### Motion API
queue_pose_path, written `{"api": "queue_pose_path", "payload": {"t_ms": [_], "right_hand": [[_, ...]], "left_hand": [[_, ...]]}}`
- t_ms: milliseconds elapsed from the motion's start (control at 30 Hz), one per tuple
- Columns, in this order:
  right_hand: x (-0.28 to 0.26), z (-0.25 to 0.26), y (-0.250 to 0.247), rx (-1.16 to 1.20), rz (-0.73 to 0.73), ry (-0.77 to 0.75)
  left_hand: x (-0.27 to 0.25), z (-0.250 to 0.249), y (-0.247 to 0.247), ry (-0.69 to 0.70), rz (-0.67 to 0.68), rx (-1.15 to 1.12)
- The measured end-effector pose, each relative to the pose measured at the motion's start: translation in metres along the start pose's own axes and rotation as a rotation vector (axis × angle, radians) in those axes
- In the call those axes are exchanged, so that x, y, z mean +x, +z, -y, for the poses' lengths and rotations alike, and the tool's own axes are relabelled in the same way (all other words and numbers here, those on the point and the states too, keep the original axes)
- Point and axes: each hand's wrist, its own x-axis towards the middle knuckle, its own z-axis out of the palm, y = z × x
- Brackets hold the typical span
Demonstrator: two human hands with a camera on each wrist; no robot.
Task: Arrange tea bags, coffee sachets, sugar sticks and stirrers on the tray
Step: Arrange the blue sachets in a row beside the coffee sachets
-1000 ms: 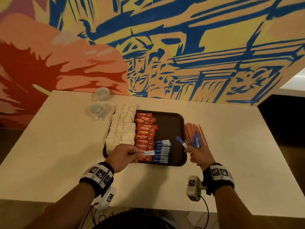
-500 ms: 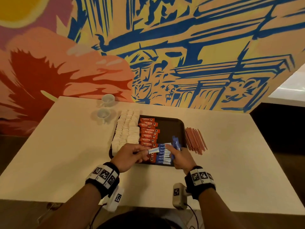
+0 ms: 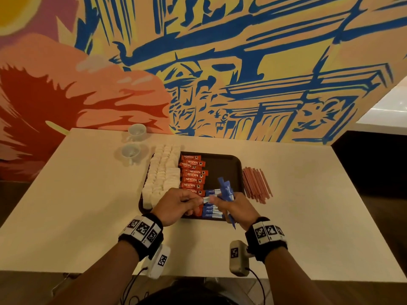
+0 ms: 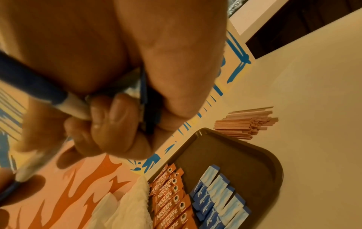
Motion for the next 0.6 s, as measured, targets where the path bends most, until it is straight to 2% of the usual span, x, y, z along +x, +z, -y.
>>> {"api": "queue_pose_path", "payload": {"t_ms": [167, 300, 467, 600], "right_hand": [[0.016, -0.005, -0.025, -0.034, -0.012, 0.031], [0.031, -0.007, -0.043, -0.075, -0.034, 0.066], [0.050, -0.017, -0.057, -0.047, -0.028, 0.117], [0.064, -0.028, -0.070, -0.069, -0.073, 0.148]], "left_hand": [[0.016, -0.008, 0.001, 0.006, 0.043, 0.077], [0.035, -0.009, 0.000, 0.053, -0.058, 0.379], [0.067, -0.010, 0.020, 0.173, 0.032, 0.751], [0.093, -0.005, 0.026, 0.160, -0.012, 0.771]]}}
